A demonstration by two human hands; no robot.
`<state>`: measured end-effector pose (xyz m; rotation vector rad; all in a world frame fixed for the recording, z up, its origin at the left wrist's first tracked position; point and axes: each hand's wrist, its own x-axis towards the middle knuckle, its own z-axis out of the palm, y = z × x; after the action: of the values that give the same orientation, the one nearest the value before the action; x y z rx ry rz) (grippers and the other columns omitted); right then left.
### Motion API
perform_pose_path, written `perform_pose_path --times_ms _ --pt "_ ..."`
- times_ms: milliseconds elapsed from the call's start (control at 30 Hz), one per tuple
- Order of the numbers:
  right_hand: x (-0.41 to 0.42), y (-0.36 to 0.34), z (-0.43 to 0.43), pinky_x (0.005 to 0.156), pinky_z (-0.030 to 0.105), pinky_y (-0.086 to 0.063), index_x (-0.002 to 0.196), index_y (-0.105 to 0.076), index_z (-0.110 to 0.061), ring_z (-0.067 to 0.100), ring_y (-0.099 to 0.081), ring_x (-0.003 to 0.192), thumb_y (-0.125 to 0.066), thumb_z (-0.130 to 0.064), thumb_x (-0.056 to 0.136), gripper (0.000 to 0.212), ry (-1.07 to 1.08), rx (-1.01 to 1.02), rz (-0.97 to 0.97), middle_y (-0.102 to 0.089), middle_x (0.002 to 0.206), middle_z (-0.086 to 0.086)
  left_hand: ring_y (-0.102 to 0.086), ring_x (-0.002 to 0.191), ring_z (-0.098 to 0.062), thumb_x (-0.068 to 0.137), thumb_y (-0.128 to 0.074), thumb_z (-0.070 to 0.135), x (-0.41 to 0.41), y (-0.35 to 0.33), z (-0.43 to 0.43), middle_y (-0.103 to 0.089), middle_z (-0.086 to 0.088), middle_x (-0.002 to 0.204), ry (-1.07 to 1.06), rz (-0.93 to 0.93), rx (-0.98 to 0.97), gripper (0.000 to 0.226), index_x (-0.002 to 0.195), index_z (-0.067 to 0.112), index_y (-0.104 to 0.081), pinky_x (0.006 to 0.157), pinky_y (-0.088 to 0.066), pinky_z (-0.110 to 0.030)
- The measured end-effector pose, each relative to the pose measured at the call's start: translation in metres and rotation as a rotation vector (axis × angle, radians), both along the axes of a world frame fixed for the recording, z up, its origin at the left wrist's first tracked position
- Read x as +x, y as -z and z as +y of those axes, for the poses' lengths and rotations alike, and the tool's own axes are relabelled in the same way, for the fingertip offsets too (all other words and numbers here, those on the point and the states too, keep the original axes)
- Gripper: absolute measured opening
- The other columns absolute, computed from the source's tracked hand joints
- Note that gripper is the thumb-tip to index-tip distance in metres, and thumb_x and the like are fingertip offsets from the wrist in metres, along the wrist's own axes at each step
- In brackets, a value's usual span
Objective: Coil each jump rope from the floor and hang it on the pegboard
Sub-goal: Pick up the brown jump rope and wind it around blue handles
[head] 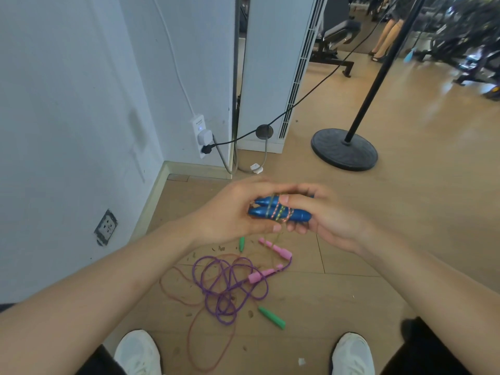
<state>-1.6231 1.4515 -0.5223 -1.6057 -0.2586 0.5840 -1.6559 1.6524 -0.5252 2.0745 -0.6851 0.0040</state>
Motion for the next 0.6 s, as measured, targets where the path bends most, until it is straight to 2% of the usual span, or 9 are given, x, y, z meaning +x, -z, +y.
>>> perform_pose_path --times_ms 67,167,233,300,333,467,533,600 --pt "0.000 0.001 0.003 0.043 0.021 -0.040 0.113 -0.062 0.002 0.019 -0.057 0.057 -0.065 -0.012 0.091 0.026 0.007 0.011 0.048 -0.068 0.083 0.016 -0.061 0.117 -0.011 0.076 -0.086 0.013 0.003 0.001 0.001 -0.064 0.001 0.126 -0.008 0.000 0.015 0.069 0.139 0.018 -0.058 0.093 -0.050 -0.024" --pt "0.002 0.001 0.004 0.046 0.022 -0.041 0.121 -0.056 0.001 0.020 -0.057 0.059 -0.070 -0.018 0.087 0.041 -0.011 0.048 0.145 -0.067 0.087 0.015 -0.065 0.091 -0.002 0.073 -0.088 0.013 0.003 0.001 0.001 -0.071 0.006 0.107 -0.059 0.021 0.000 0.059 0.127 0.019 -0.066 0.079 -0.048 -0.016" --pt "0.004 0.001 0.004 0.052 0.025 -0.041 0.115 -0.063 -0.007 0.018 -0.056 0.062 -0.070 -0.027 0.086 0.035 -0.082 0.084 0.206 -0.067 0.085 0.009 -0.064 0.082 0.002 0.074 -0.087 0.009 0.004 -0.001 0.001 -0.074 0.009 0.097 -0.069 0.074 -0.069 0.048 0.118 0.019 -0.069 0.076 -0.048 -0.013" --pt "0.005 0.000 0.003 0.054 0.025 -0.038 0.103 -0.072 -0.018 0.018 -0.052 0.063 -0.063 -0.037 0.089 0.025 -0.124 0.127 0.259 -0.065 0.085 0.004 -0.069 0.088 0.000 0.076 -0.083 0.003 0.006 -0.005 0.003 -0.075 0.011 0.097 -0.062 0.154 -0.166 0.044 0.116 0.016 -0.069 0.081 -0.049 -0.012" --pt "0.007 -0.001 0.002 0.051 0.025 -0.037 0.105 -0.072 -0.022 0.018 -0.050 0.062 -0.058 -0.042 0.091 0.028 -0.137 0.146 0.284 -0.065 0.088 0.003 -0.070 0.092 -0.002 0.077 -0.081 0.001 0.008 -0.006 0.004 -0.076 0.010 0.099 -0.067 0.186 -0.208 0.044 0.117 0.013 -0.068 0.082 -0.050 -0.013" --pt "0.015 0.003 0.002 0.052 0.027 -0.031 0.128 -0.060 -0.023 0.016 -0.042 0.057 -0.041 -0.064 0.092 0.057 -0.243 0.144 0.343 -0.067 0.119 0.012 -0.070 0.090 -0.008 0.079 -0.078 -0.001 0.017 -0.006 0.010 -0.076 0.000 0.102 -0.198 0.280 -0.375 0.040 0.117 0.006 -0.068 0.078 -0.056 -0.020" --pt "0.014 0.007 0.005 0.050 0.026 -0.029 0.132 -0.059 -0.019 0.014 -0.040 0.054 -0.041 -0.065 0.092 0.063 -0.258 0.063 0.302 -0.068 0.113 0.011 -0.071 0.082 -0.009 0.079 -0.077 -0.002 0.021 -0.007 0.013 -0.075 -0.003 0.102 -0.267 0.309 -0.436 0.037 0.113 0.007 -0.068 0.072 -0.058 -0.022" --pt "0.010 0.013 0.008 0.047 0.024 -0.027 0.127 -0.061 -0.015 0.012 -0.040 0.054 -0.046 -0.052 0.097 0.050 -0.230 -0.060 0.172 -0.067 0.100 0.006 -0.067 0.072 -0.001 0.078 -0.080 -0.001 0.024 -0.007 0.017 -0.073 -0.001 0.098 -0.368 0.286 -0.428 0.035 0.109 0.012 -0.069 0.067 -0.058 -0.019"
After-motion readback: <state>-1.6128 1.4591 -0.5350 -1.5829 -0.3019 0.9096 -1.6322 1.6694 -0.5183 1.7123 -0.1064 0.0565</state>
